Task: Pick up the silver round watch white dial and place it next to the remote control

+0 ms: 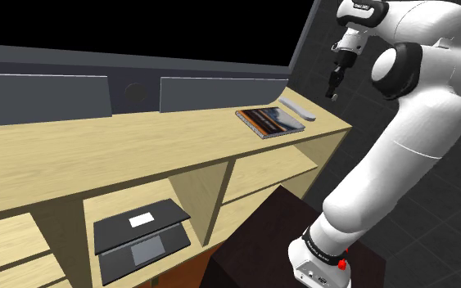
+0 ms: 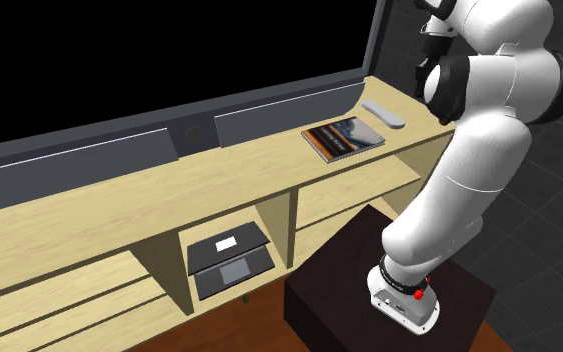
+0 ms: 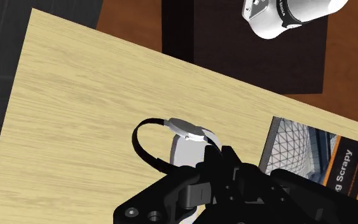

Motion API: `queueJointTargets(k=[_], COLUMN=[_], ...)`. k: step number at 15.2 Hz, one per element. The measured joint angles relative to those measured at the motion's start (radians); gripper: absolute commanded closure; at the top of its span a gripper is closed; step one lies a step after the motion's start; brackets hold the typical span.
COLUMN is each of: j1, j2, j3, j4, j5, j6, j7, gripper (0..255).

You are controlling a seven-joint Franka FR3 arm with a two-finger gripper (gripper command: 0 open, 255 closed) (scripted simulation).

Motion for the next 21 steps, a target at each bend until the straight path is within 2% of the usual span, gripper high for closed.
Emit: queueJointTargets(k=[3,5,21], j1=[-0.073,-0.114,-0.08], j2=[0.133,0.187,0.143], j3=[-0.041,-0.054,-0.049], j4=[0.14,0.187,-0.076], j5=[0.061,0.085,0.056], j6=[-0.043,-0.051,0.178], j7=[-0.104,-0.151,-0.152], gripper=[255,255,255])
